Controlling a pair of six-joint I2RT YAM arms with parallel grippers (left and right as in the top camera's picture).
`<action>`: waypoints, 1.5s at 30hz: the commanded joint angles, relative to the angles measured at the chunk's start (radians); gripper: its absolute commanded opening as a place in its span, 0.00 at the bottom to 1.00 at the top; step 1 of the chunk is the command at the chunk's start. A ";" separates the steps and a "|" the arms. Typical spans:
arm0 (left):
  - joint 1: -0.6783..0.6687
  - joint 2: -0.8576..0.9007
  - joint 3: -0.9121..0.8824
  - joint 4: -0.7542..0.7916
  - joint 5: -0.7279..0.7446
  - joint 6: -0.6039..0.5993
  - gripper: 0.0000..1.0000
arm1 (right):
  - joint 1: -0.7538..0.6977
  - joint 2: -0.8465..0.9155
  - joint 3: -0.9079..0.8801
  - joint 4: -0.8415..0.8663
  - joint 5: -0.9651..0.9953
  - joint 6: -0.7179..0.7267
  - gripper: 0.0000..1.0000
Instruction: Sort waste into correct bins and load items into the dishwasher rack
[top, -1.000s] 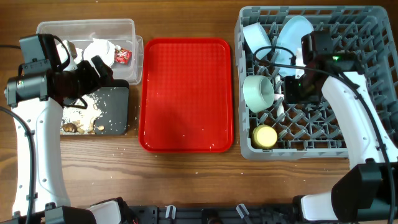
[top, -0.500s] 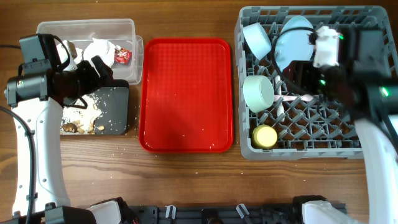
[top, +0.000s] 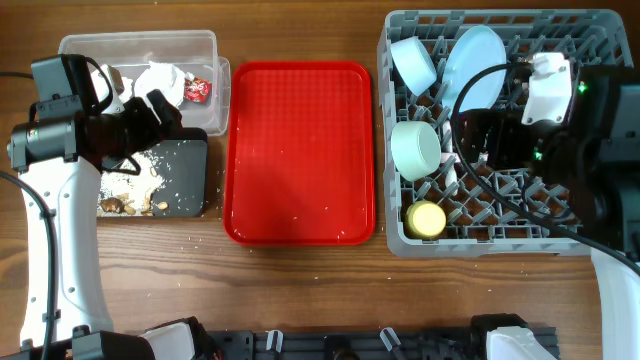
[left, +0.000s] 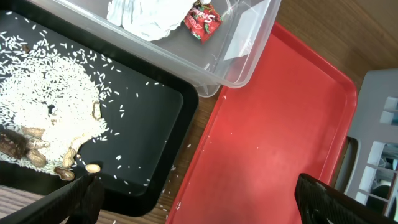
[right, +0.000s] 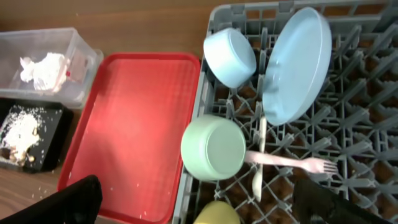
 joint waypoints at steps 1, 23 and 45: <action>0.003 -0.015 0.011 0.000 -0.002 -0.001 1.00 | 0.001 0.008 0.008 0.050 -0.006 -0.027 1.00; 0.003 -0.015 0.011 0.000 -0.002 -0.001 1.00 | 0.044 -0.748 -1.184 1.084 0.150 -0.086 1.00; 0.003 -0.015 0.011 0.000 -0.002 -0.001 1.00 | 0.045 -1.166 -1.509 1.139 0.016 -0.157 1.00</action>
